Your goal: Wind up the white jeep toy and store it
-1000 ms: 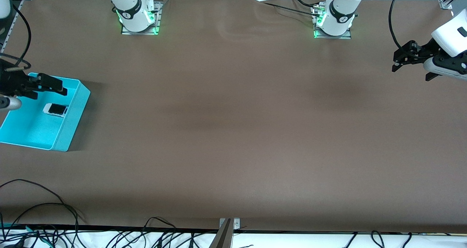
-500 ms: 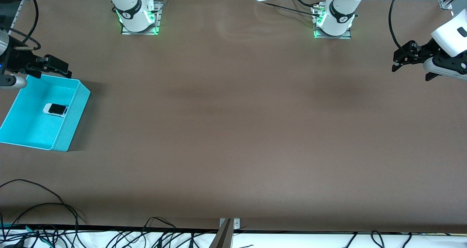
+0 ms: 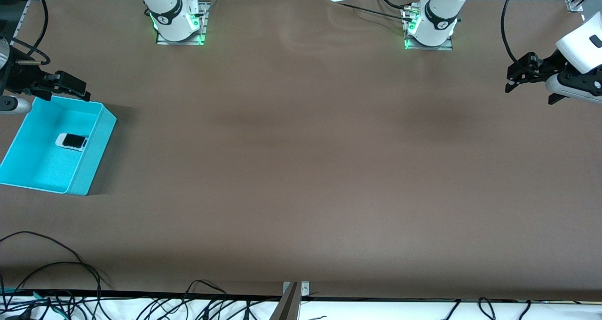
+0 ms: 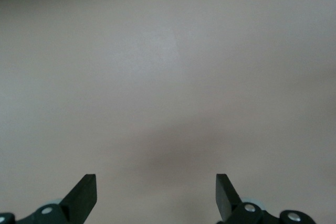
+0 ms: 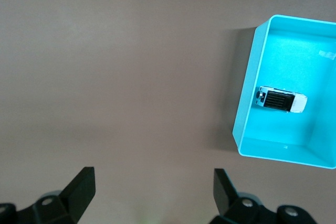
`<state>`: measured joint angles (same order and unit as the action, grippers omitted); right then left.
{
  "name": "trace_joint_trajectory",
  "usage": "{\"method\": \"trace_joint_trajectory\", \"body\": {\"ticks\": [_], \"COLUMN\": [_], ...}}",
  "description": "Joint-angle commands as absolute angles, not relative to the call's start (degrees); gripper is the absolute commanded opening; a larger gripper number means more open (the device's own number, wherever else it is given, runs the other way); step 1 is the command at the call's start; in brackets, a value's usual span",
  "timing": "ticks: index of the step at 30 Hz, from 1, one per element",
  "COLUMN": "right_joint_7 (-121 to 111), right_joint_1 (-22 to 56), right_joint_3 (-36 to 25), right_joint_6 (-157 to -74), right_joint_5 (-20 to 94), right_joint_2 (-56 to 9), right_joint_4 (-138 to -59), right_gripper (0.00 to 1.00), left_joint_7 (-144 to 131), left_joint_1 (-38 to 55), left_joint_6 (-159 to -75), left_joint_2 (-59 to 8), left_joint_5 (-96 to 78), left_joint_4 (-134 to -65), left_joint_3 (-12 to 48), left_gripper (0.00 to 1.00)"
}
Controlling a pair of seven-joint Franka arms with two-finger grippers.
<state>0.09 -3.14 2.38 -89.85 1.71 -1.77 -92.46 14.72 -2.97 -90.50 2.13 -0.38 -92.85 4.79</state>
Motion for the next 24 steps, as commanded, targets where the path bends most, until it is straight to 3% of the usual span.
{"method": "trace_joint_trajectory", "body": {"ticks": [1,24], "right_joint_7": [0.26,-0.09], "right_joint_1": [-3.52,-3.43], "right_joint_3": [2.81,2.81], "right_joint_6": [-90.26,-90.26], "right_joint_5": [1.32,-2.9], "right_joint_2": [-1.49,-1.58], "right_joint_4": [-92.72,-93.16], "right_gripper": [1.0,1.0], "left_joint_7": [15.56,15.56], "left_joint_1": [-3.34,-3.43], "left_joint_6": [-90.35,-90.26], "left_joint_2": [3.43,3.43], "left_joint_5": [0.09,0.09], "left_joint_4": [-93.96,-93.96], "left_joint_3": [5.19,5.19], "left_gripper": [1.0,1.0]}}
